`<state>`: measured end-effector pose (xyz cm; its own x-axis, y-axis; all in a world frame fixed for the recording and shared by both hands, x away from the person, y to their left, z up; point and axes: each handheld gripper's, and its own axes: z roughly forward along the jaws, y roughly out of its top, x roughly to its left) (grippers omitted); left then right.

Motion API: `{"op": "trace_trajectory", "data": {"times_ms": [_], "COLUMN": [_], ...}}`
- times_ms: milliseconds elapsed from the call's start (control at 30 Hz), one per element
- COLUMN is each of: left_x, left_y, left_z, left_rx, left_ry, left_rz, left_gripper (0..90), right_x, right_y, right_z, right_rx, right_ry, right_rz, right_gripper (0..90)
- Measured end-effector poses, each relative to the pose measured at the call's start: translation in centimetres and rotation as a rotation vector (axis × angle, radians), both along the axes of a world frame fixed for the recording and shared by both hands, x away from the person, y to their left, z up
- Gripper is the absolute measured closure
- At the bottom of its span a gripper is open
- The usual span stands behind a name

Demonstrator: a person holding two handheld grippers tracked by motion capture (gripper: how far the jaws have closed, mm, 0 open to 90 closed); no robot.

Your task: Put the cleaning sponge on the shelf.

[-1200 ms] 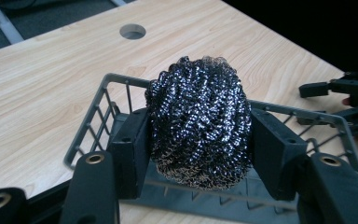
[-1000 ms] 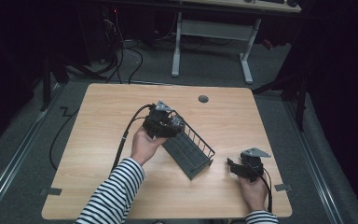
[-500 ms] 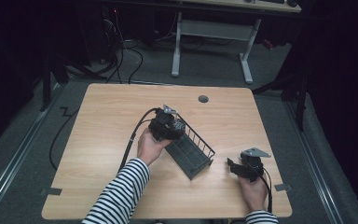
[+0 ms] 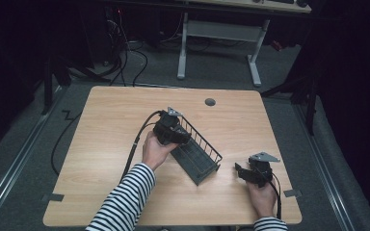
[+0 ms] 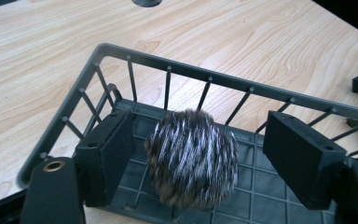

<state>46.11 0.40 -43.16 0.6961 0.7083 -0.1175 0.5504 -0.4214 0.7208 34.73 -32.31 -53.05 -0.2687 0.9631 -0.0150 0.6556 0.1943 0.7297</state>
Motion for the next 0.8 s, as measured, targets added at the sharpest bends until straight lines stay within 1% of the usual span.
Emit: {"op": "trace_trajectory", "data": {"times_ms": [100,167,200,367,500,633,733,800], "left_x": [-0.3,-0.4,-0.4,-0.6,-1.0,-1.2,-1.5,-1.7], "left_y": [0.5,0.9,1.2,2.4,3.2,3.8,4.5,5.0], "left_z": [0.5,0.7,0.7,0.9,1.3,1.7,2.2,2.5], "left_rx": [-0.005,-0.022,-0.037,-0.064,-0.073,-0.067,-0.081,-0.081], "left_ry": [-0.015,-0.022,-0.015,-0.013,-0.026,-0.034,-0.047,-0.054], "left_rz": [-0.006,0.002,0.005,0.016,0.016,0.018,0.024,0.026], "left_gripper": [24.9,25.0,25.3,25.7,26.0,26.1,26.1,26.2], "right_x": [0.0,0.0,0.0,0.0,0.0,0.0,0.0,0.0], "right_y": [0.0,0.1,0.1,0.1,0.1,0.1,0.1,0.1], "right_z": [0.0,0.0,0.0,0.0,0.0,0.0,0.0,0.0], "right_rx": [-0.001,0.0,-0.001,-0.003,-0.003,-0.003,-0.003,-0.003], "right_ry": [0.0,0.002,0.002,0.001,0.001,0.001,0.001,0.001], "right_rz": [0.0,-0.003,-0.003,-0.002,-0.002,-0.002,-0.002,-0.002], "right_gripper": [36.4,36.4,36.4,36.4,36.4,36.4,36.4,36.4]}}
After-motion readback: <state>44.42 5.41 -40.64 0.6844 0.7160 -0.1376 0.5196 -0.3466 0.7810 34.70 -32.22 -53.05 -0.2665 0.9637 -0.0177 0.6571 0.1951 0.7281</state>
